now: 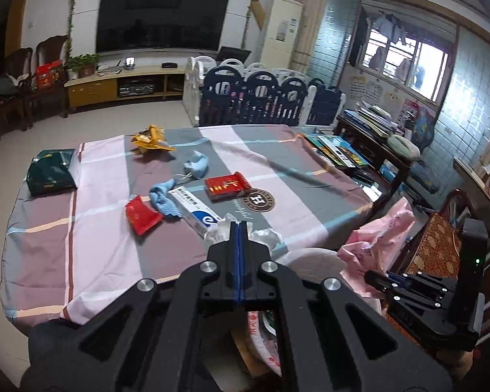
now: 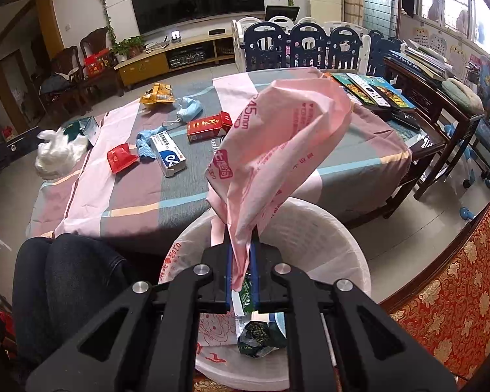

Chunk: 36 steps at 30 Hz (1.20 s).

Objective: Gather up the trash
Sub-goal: 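Carry the tissue and pink bag over the wastebasket and open both grippers, then grasp the red crinkled packet with the left gripper while the right grasps the white-blue medicine box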

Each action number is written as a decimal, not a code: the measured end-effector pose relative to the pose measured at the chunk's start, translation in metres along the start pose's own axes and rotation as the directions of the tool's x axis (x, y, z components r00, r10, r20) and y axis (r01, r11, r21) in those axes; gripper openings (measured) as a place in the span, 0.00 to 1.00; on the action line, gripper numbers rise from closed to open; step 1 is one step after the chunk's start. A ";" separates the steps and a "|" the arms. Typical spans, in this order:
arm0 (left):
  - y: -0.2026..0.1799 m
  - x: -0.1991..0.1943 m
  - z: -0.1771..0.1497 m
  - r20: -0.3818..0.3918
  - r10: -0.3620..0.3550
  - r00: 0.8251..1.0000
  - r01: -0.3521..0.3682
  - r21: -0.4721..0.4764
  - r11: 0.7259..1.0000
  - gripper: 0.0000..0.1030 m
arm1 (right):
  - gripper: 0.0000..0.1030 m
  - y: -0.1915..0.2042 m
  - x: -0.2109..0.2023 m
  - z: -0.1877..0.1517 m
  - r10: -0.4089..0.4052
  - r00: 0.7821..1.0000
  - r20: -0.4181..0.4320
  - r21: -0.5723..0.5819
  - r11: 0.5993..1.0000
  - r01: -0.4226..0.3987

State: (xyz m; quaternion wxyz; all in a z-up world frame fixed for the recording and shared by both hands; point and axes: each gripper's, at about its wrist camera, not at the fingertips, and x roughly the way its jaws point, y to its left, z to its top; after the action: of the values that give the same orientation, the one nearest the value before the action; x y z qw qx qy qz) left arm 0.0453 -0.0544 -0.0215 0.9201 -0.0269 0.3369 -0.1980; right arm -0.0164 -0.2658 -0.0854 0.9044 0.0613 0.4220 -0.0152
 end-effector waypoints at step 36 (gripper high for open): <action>0.025 0.091 -0.027 -0.224 0.118 0.967 -0.125 -0.019 0.992 0.81 | 0.59 -0.089 -0.013 -0.012 -0.155 0.985 -0.070 0.271 0.948 0.168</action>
State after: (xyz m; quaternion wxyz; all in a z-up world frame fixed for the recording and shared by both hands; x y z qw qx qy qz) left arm 0.1001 -0.0634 -0.1022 0.8864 0.0010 0.4421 -0.1375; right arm -0.0411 -0.3528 -0.0920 0.8724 0.1524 0.4408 -0.1465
